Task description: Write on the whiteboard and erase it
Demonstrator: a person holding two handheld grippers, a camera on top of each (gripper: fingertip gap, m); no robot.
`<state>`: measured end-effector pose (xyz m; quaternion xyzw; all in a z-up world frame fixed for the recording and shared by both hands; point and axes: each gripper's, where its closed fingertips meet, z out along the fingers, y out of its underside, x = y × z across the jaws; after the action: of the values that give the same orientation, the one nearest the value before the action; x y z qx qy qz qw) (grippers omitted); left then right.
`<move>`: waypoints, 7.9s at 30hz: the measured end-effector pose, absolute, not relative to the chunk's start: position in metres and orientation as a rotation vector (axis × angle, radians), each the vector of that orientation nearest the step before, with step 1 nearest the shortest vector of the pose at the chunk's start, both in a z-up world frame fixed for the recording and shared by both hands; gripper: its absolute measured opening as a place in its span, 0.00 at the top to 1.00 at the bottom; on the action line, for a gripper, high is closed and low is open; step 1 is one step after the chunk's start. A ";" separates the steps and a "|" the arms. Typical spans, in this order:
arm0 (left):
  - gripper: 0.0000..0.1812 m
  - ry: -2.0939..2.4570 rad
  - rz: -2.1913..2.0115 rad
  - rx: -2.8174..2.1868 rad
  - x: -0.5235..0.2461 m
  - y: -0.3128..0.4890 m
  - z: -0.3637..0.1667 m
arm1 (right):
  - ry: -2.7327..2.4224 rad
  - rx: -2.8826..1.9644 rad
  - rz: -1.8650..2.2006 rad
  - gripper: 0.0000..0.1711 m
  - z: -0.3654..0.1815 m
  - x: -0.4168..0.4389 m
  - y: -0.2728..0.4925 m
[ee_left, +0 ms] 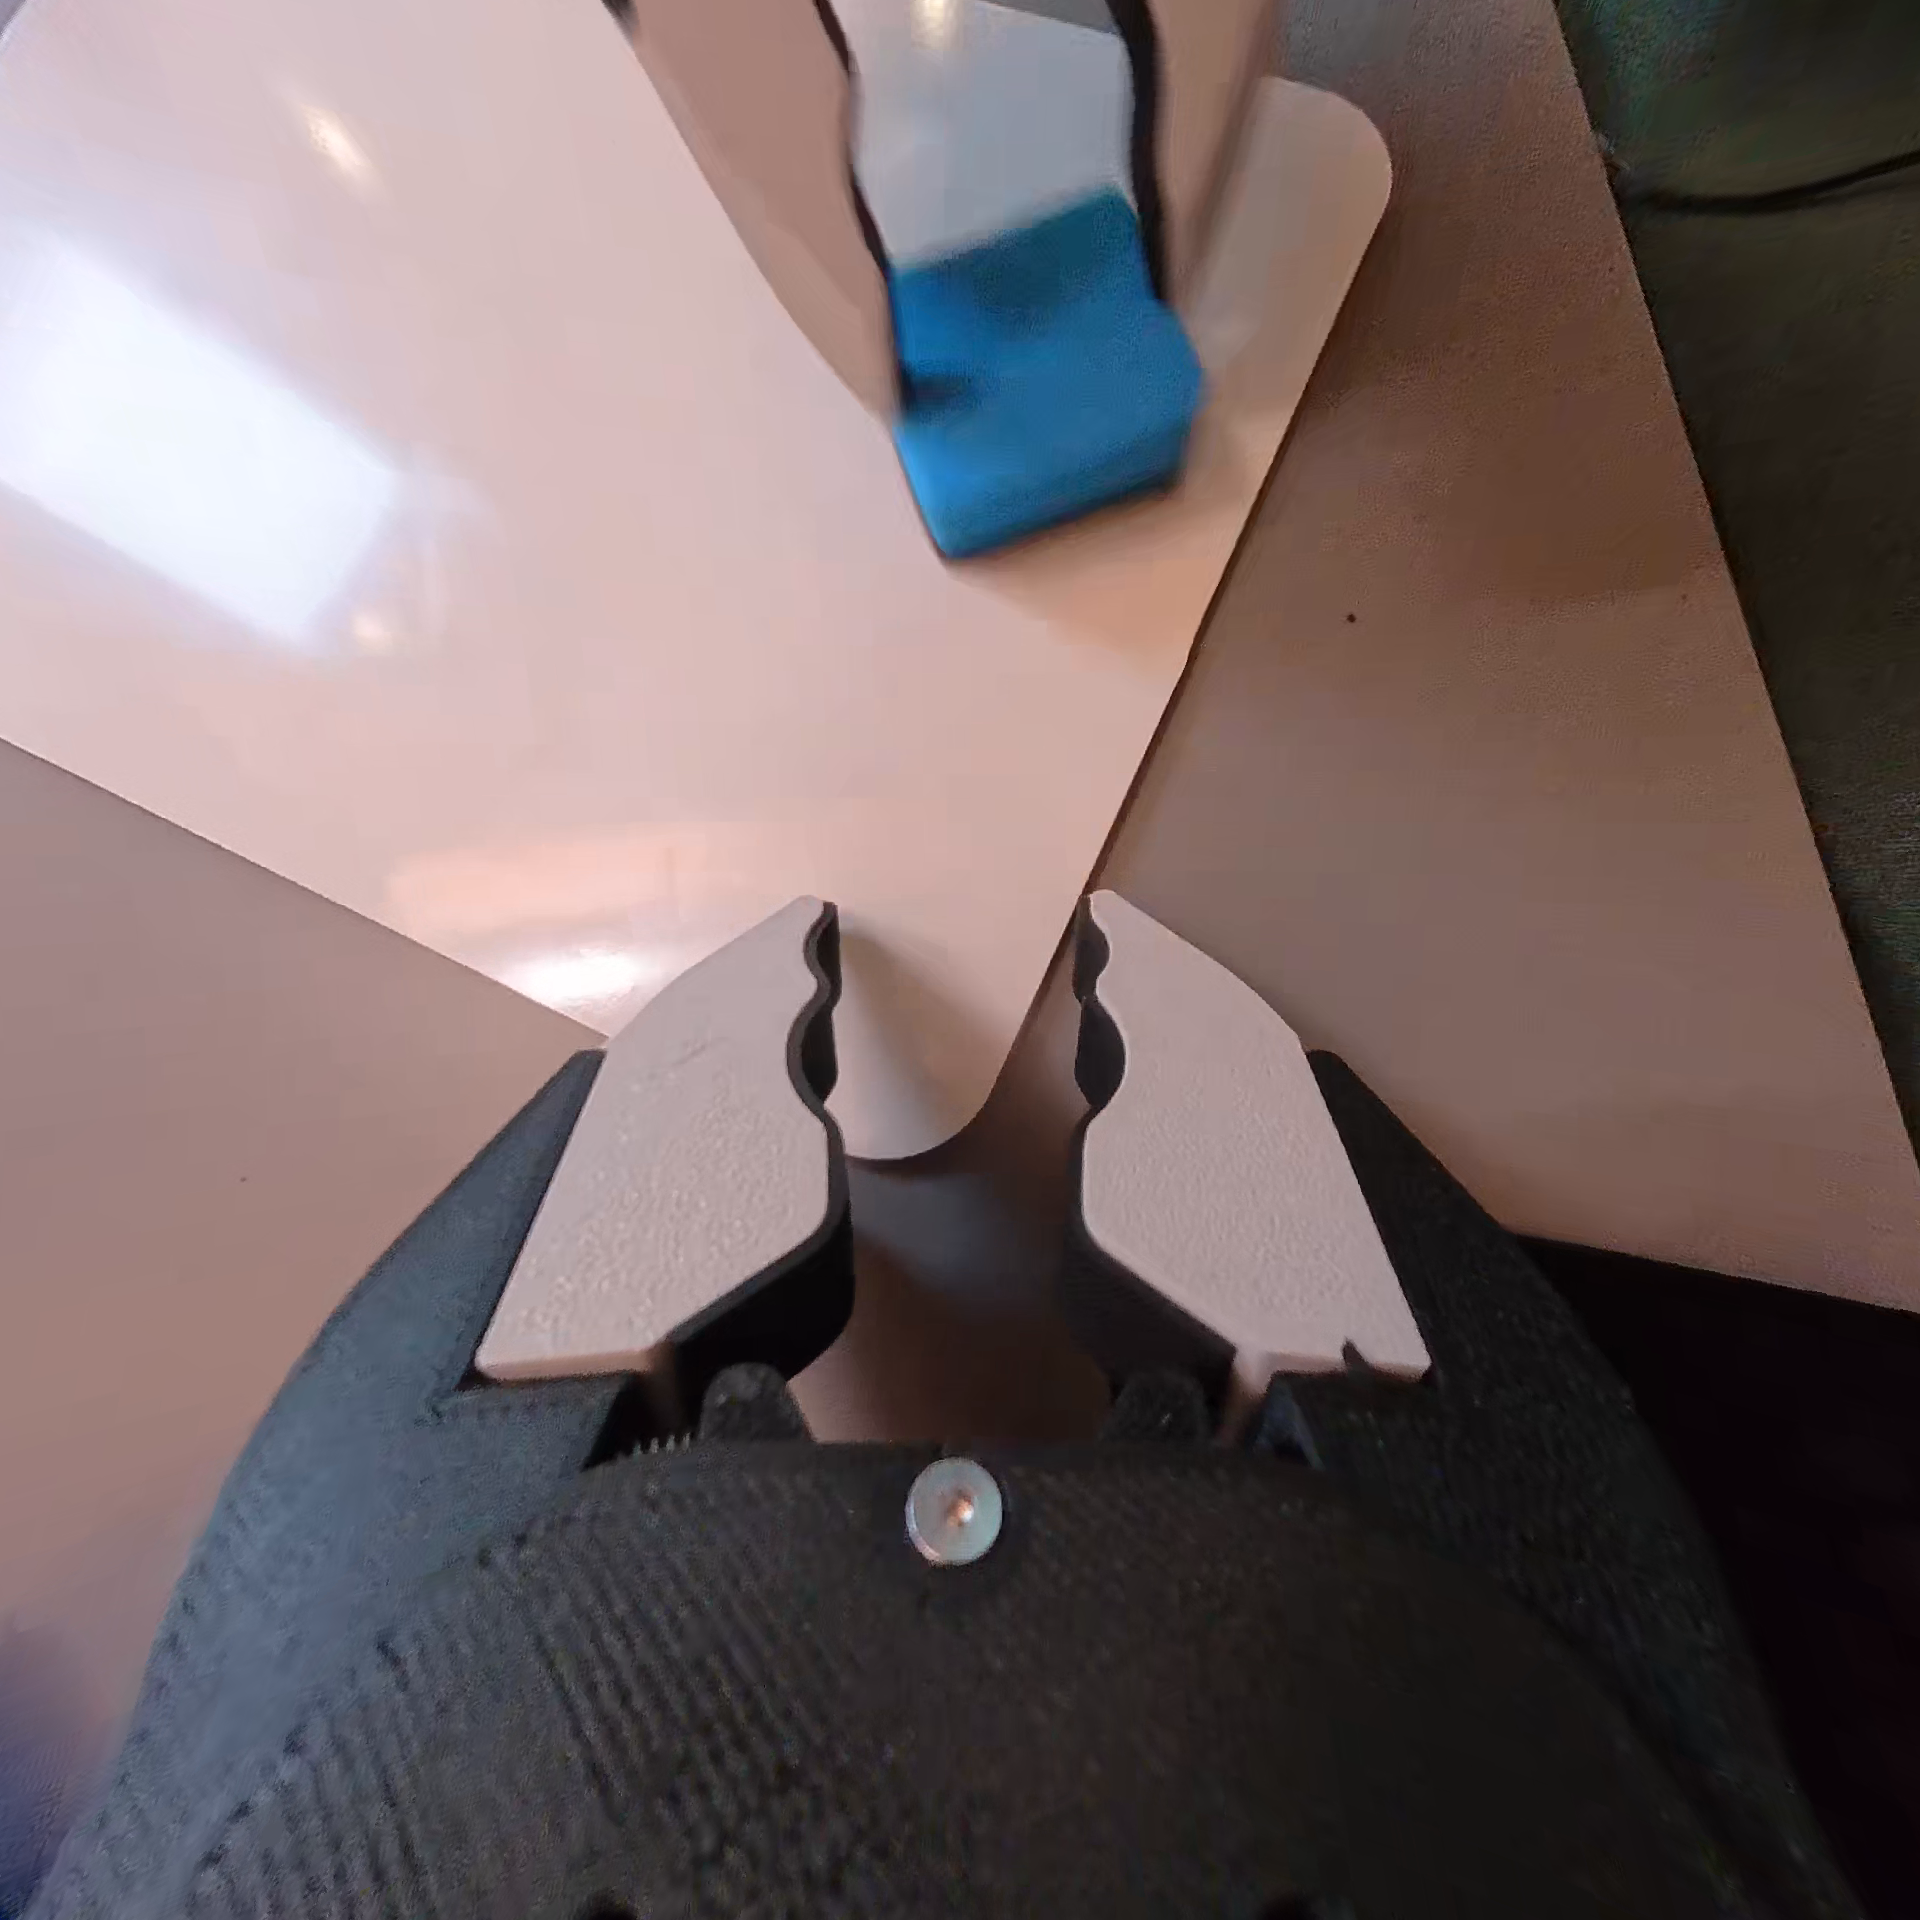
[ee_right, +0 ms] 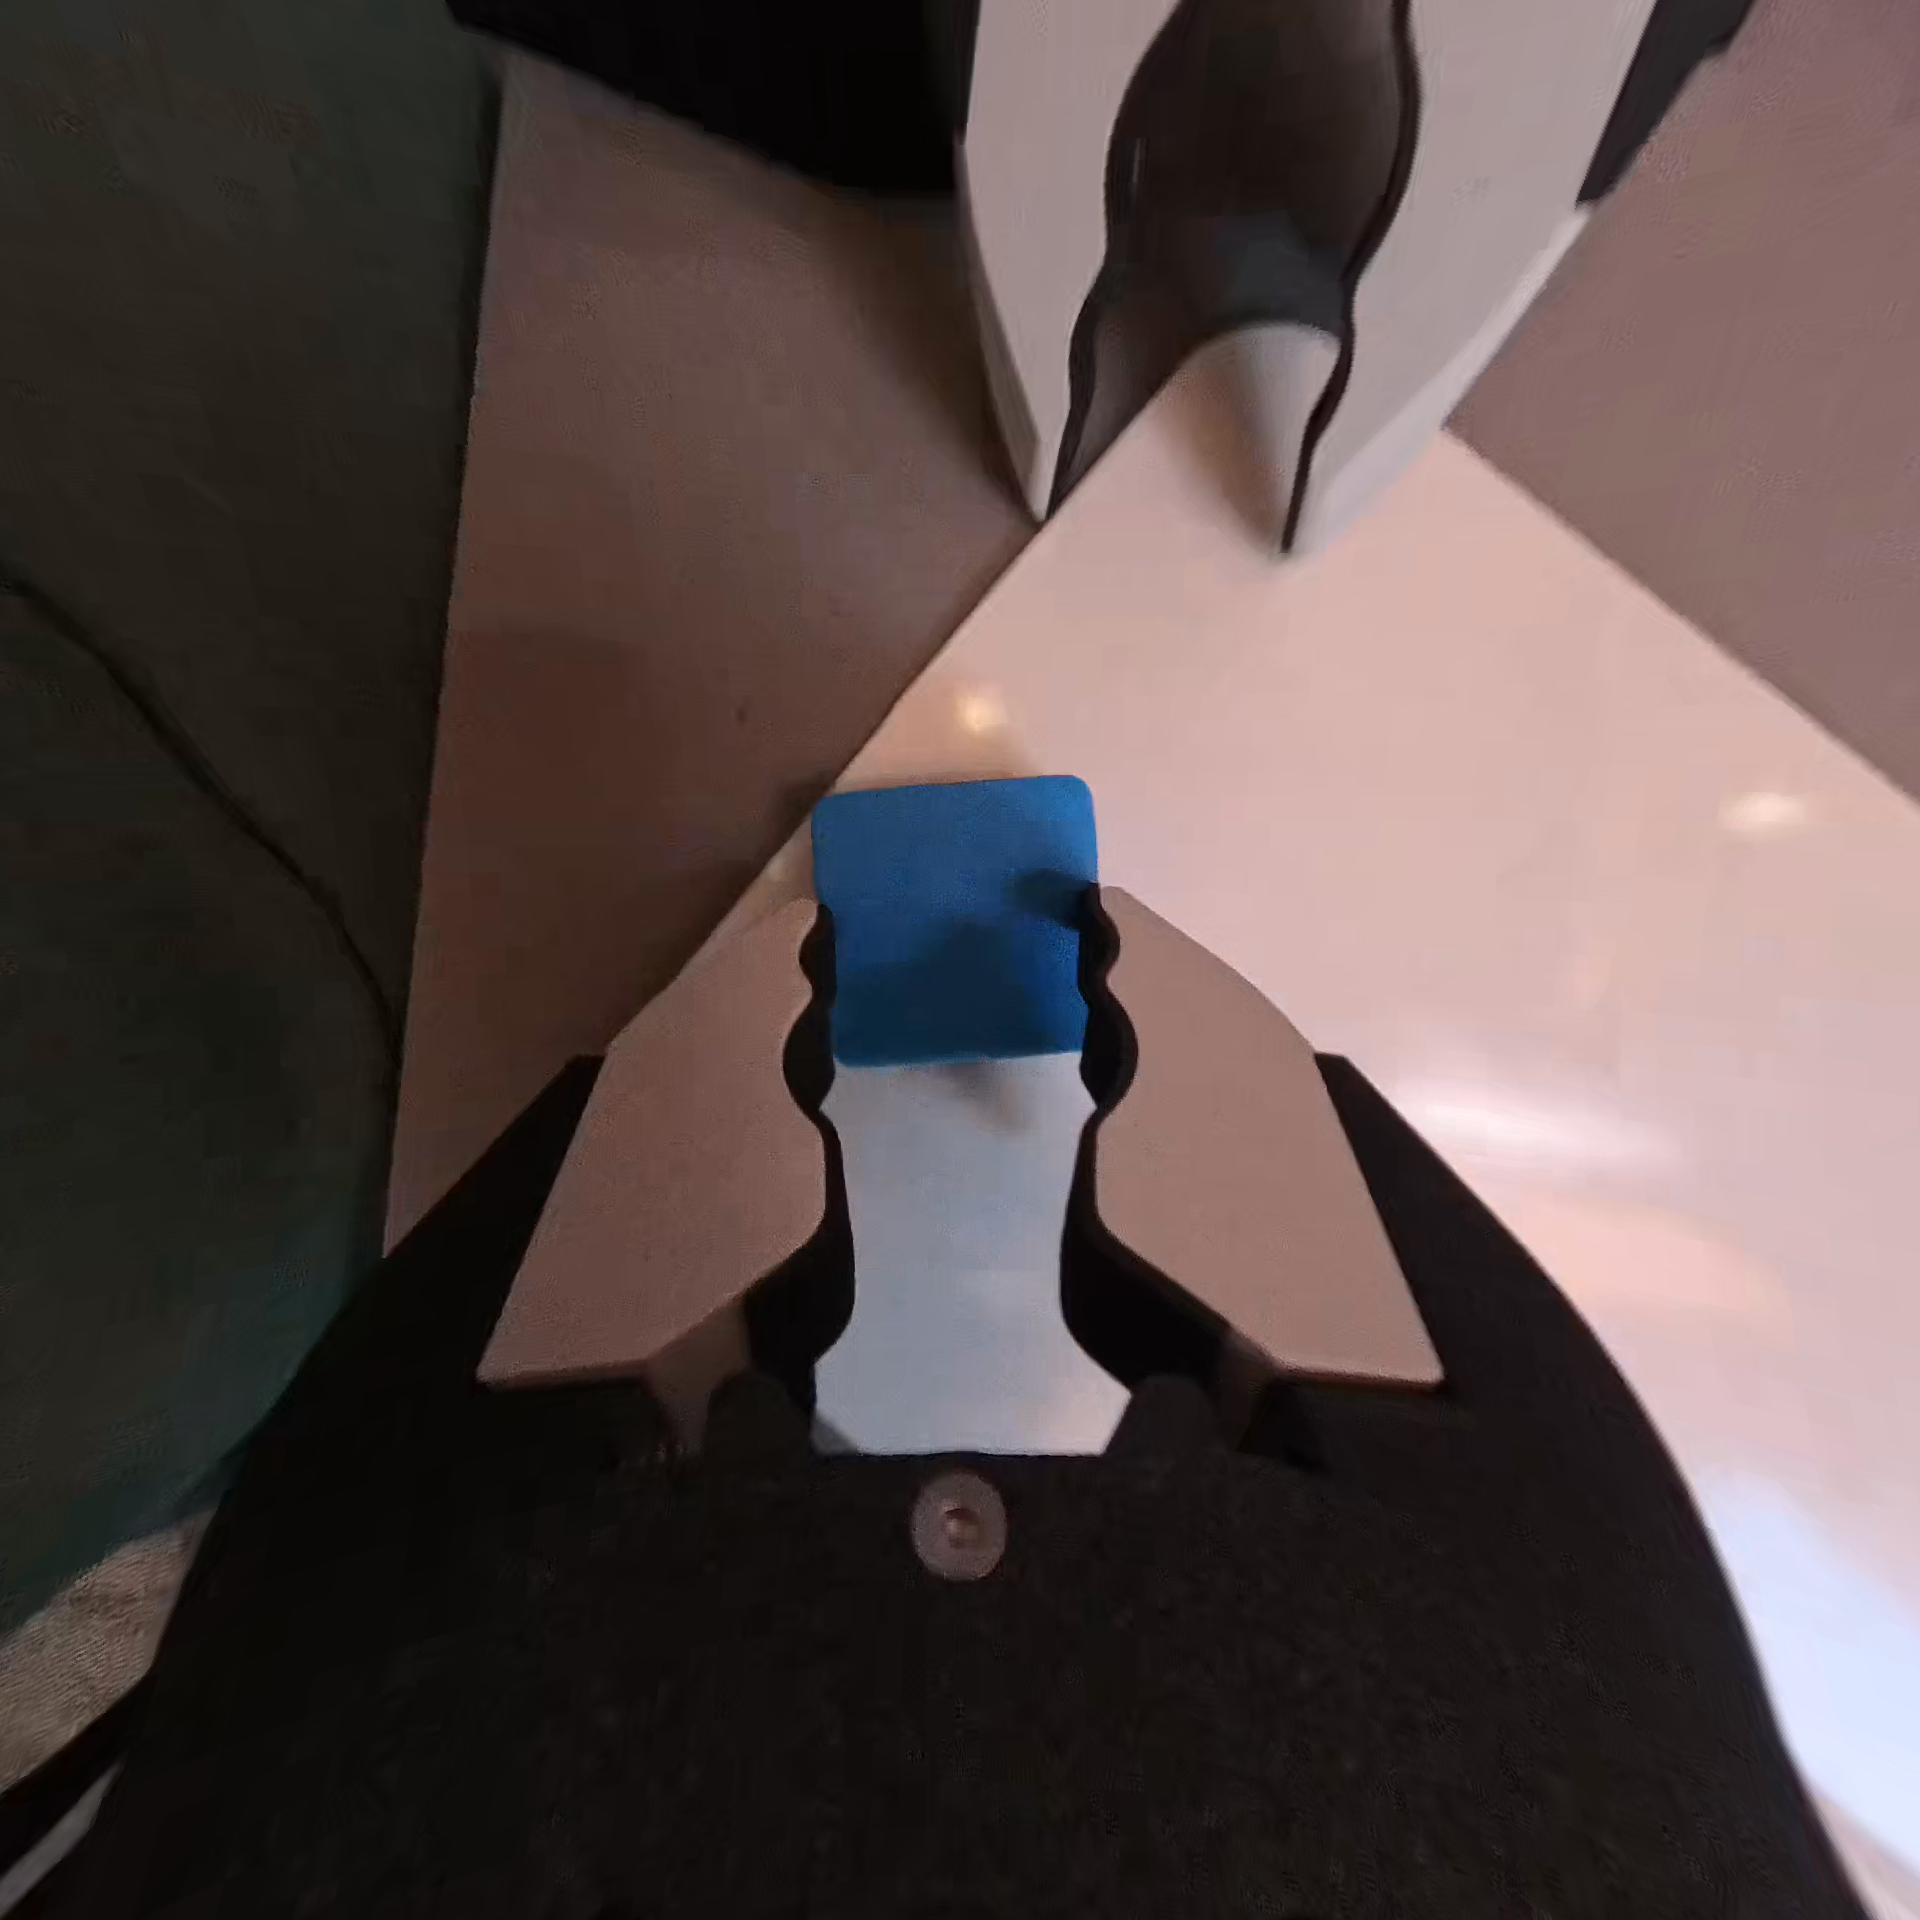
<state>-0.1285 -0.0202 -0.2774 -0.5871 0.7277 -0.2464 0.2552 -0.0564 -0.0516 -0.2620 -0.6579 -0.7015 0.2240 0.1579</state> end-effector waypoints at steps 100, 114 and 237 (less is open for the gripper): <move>0.67 1.929 -0.764 -1.583 -0.112 -0.023 -0.278 | -1.758 -2.122 0.338 0.68 -0.247 -0.013 0.270; 0.66 1.921 -0.743 -1.608 -0.112 -0.023 -0.279 | -1.949 -2.171 0.273 0.69 -0.276 -0.052 0.154; 0.83 1.169 0.598 -1.923 -0.335 0.104 -0.205 | -1.587 -1.795 -0.112 0.83 -0.188 0.023 -0.008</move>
<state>-0.3350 0.1042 -0.2047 -0.7585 0.4612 0.2358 0.3953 0.0230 -0.0077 -0.1881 -0.6973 -0.6164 -0.0437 0.3631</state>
